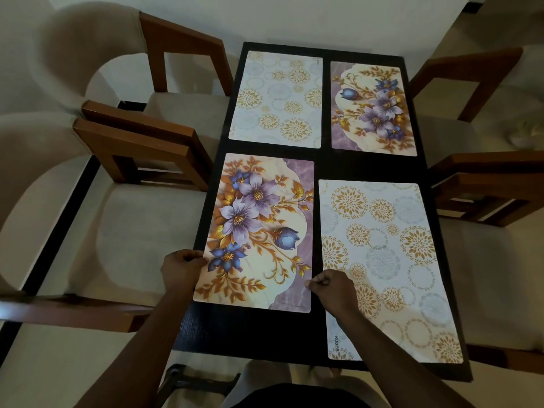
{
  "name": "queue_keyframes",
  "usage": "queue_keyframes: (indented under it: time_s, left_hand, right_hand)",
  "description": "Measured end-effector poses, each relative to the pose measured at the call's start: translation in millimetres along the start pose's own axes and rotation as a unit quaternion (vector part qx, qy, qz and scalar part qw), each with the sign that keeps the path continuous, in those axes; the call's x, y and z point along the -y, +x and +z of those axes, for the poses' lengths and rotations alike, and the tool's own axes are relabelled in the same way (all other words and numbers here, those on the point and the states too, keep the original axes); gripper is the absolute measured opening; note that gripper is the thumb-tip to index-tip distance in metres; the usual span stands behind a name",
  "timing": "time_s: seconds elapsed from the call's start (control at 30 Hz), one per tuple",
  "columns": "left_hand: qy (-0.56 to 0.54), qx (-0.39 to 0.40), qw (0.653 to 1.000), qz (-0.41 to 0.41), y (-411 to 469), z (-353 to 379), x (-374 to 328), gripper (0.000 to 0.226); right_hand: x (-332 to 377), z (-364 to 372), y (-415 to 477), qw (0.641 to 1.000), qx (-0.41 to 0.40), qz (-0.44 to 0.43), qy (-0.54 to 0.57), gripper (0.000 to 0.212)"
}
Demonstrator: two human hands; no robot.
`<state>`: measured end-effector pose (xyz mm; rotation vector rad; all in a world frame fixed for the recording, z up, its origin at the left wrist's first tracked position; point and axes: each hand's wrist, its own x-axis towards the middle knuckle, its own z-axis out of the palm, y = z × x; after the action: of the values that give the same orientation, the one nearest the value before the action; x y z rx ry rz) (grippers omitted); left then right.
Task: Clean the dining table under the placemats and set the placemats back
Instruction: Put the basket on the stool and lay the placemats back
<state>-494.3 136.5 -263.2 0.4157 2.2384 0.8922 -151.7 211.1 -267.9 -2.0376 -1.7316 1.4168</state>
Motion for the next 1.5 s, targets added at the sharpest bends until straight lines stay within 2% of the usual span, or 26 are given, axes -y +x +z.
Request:
queue_keyframes:
  time_s: [0.13, 0.2, 0.3, 0.37, 0.43, 0.53, 0.63, 0.73, 0.83, 0.87, 0.93, 0.97, 1.03, 1.1, 1.2, 1.37, 1.5]
  left_hand:
    - [0.097, -0.033, 0.992, 0.079, -15.7, 2.5, -5.2, 0.014]
    - [0.107, -0.036, 0.988, 0.105, -28.7, 6.7, -11.1, 0.012]
    - [0.116, 0.015, 0.984, 0.135, -57.8, 24.8, -22.1, 0.003]
    - [0.121, 0.076, 0.978, 0.151, -81.9, 46.3, -26.0, 0.011]
    - [0.115, 0.131, 0.975, 0.141, -110.7, 72.6, -28.4, 0.018]
    - [0.075, 0.205, 0.971, 0.096, -153.4, 110.2, -27.2, 0.013]
    - [0.024, 0.249, 0.968, 0.005, -196.4, 139.8, -30.9, 0.012]
    - [-0.006, 0.246, 0.969, -0.028, -221.0, 161.4, -27.9, 0.003]
    - [-0.010, 0.253, 0.967, -0.028, -231.5, 175.9, -20.6, 0.040]
    - [-0.016, 0.255, 0.966, -0.031, -235.5, 180.5, -21.6, 0.037]
    - [-0.042, 0.226, 0.972, -0.056, -245.9, 185.6, -30.9, 0.004]
    - [-0.048, 0.204, 0.975, -0.074, -246.4, 189.1, -32.9, 0.011]
    - [-0.058, 0.167, 0.980, -0.087, -246.4, 193.7, -34.0, 0.012]
    - [-0.061, 0.152, 0.982, -0.091, -244.8, 197.8, -33.1, 0.007]
    - [-0.063, 0.135, 0.985, -0.085, -245.7, 199.6, -32.4, 0.009]
    - [-0.081, 0.136, 0.986, -0.055, -250.7, 202.9, -41.8, 0.013]
    - [-0.098, 0.110, 0.989, -0.003, -245.8, 207.9, -57.7, 0.012]
  right_hand:
    - [0.9, 1.6, -2.4, 1.000, -0.013, -0.015, -0.002, 0.019]
    - [0.3, -1.4, -4.4, 1.000, -0.011, -0.016, 0.022, 0.017]
    - [-10.6, -19.1, -11.2, 0.996, -0.019, -0.018, 0.090, 0.017]
    - [-26.1, -41.8, -19.6, 0.993, -0.063, -0.029, 0.091, 0.015]
    - [-48.9, -71.4, -32.4, 0.990, -0.113, -0.036, 0.080, 0.011]
    - [-89.6, -115.4, -49.0, 0.978, -0.200, -0.029, 0.043, 0.020]
    - [-133.8, -153.0, -58.5, 0.975, -0.217, 0.023, 0.037, 0.033]
    - [-166.8, -175.8, -63.7, 0.979, -0.190, 0.058, 0.047, 0.050]
    - [-185.4, -185.5, -67.3, 0.984, -0.151, 0.069, 0.059, 0.055]
    - [-189.6, -187.8, -68.4, 0.985, -0.142, 0.071, 0.070, 0.055]
    - [-196.2, -191.9, -68.5, 0.985, -0.128, 0.067, 0.093, 0.057]
    - [-197.9, -194.6, -67.6, 0.984, -0.124, 0.067, 0.107, 0.057]
    - [-200.8, -200.4, -64.3, 0.979, -0.130, 0.068, 0.140, 0.050]
    - [-202.5, -207.3, -61.0, 0.977, -0.132, 0.062, 0.154, 0.035]
    - [-204.5, -213.5, -58.5, 0.984, -0.103, 0.016, 0.147, 0.018]
    - [-207.4, -224.5, -65.6, 0.974, -0.146, -0.043, 0.168, 0.011]
    - [-209.9, -231.2, -59.5, 0.961, -0.175, -0.045, 0.207, 0.014]
